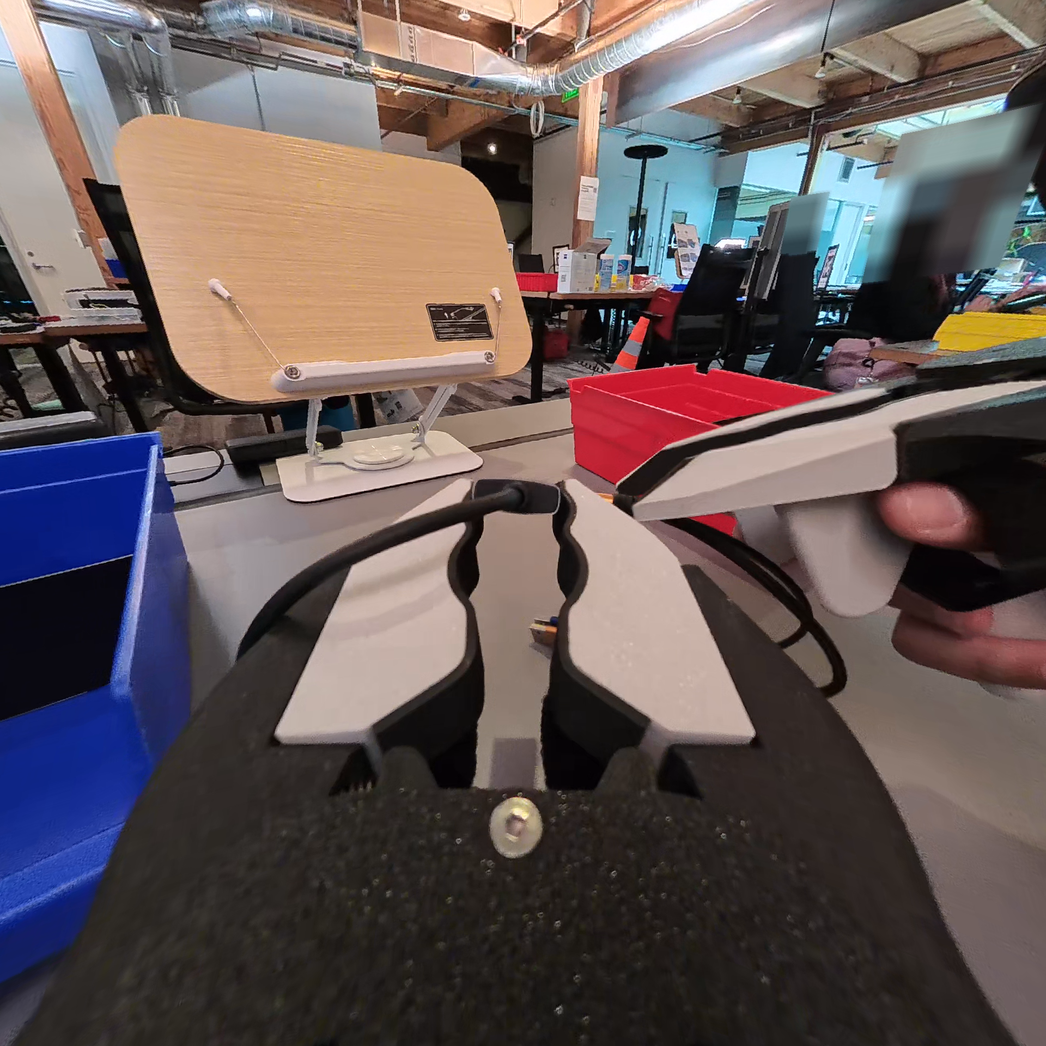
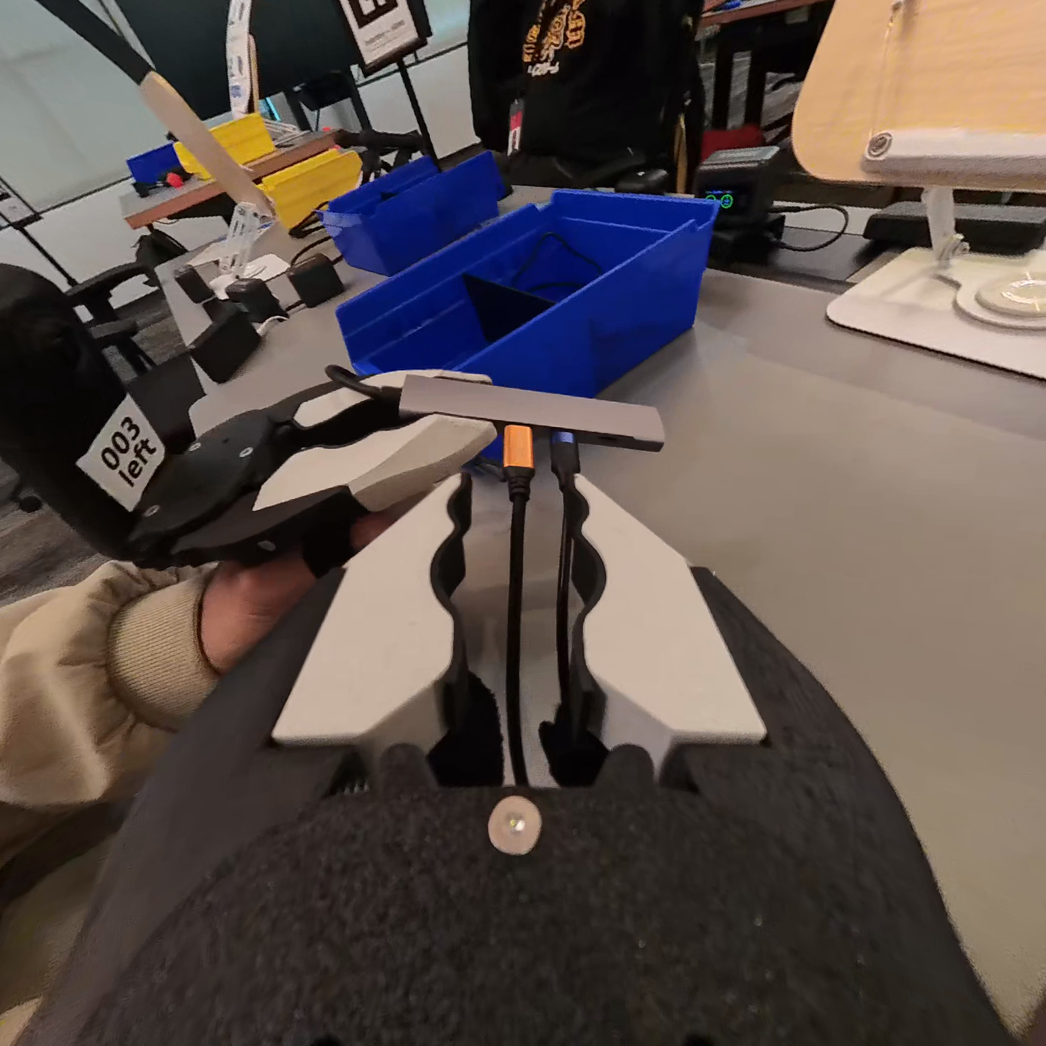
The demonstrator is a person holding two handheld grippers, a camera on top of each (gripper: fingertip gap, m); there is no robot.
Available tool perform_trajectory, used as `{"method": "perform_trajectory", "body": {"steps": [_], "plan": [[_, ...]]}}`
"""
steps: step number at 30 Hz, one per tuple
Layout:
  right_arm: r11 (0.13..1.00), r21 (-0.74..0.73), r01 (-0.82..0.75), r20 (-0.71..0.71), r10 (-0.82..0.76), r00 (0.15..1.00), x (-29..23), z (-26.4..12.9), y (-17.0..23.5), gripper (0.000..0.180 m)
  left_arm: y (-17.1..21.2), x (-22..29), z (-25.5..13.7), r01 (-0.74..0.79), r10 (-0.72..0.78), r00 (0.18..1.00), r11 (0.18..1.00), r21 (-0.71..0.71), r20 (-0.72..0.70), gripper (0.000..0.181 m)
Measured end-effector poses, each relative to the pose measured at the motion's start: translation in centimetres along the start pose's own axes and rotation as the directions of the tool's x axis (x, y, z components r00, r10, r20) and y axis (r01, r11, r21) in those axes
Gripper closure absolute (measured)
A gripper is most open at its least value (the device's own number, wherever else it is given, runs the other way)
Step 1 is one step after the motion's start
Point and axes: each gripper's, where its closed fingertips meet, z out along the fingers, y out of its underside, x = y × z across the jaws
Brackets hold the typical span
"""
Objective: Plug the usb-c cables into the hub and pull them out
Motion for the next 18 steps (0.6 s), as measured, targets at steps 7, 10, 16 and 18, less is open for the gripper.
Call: {"method": "perform_trajectory", "body": {"steps": [7,10,16,18], "plan": [[1.000,-0.018,-0.018,-0.050,0.017,0.999,0.1,0.6,0.9,0.154,0.7,-0.3,0.2,-0.004,0.004,1.000,1.000,-0.021,0.031,0.157],[0.997,0.040,-0.060,-0.043,0.062,0.997,0.4,0.7,0.6,0.159,0.8,0.5,0.3,-0.002,0.002,1.000,1.000,-0.013,-0.001,0.157],[0.996,0.021,-0.089,-0.026,0.090,0.996,0.9,0.9,1.4,0.168,1.4,1.0,0.5,-0.018,0.017,1.000,0.999,-0.026,-0.007,0.157],[0.997,0.015,-0.076,-0.029,0.077,0.997,0.9,0.9,1.4,0.168,1.3,1.0,0.5,-0.072,0.072,0.997,0.997,-0.028,0.007,0.157]]}}
